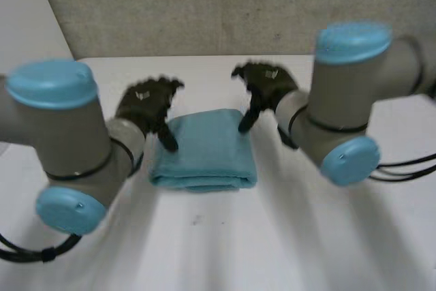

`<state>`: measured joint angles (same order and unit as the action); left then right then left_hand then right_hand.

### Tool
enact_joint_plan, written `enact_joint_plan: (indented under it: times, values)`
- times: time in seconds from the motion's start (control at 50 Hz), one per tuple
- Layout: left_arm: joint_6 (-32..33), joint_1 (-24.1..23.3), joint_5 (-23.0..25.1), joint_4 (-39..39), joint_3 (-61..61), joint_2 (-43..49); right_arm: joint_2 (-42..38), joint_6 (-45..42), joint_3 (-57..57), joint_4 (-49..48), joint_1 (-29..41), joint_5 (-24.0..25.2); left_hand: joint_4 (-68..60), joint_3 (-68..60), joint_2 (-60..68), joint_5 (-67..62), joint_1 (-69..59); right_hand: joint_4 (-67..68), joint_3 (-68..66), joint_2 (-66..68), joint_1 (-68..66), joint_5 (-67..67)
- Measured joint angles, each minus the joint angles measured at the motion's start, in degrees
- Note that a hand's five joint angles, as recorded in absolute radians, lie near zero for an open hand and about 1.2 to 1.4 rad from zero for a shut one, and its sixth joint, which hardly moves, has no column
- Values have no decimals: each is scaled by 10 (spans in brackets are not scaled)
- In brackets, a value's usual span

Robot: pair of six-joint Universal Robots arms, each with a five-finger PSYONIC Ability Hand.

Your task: Fold the laundry

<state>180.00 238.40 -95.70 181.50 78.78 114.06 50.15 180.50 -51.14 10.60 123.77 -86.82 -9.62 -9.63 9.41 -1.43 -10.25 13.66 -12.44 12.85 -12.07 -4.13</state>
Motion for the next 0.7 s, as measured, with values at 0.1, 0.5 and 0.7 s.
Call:
enact_joint_plan:
  times: [0.1, 0.5, 0.7]
  values:
    - [-2, 4, 0, -7, -20, -59, 86, -5, -19, -6, -13, -9, 0, 0, 0, 0, 0, 0, 0, 0, 0, 0]
    - [-7, 111, 77, -148, -52, -244, 343, -100, -197, -11, -131, -96, 0, 0, 0, 0, 0, 0, 0, 0, 0, 0]
    - [-23, 103, 80, -151, -32, -247, 347, -104, -225, -30, -125, -92, 0, 0, 0, 0, 0, 0, 0, 0, 0, 0]
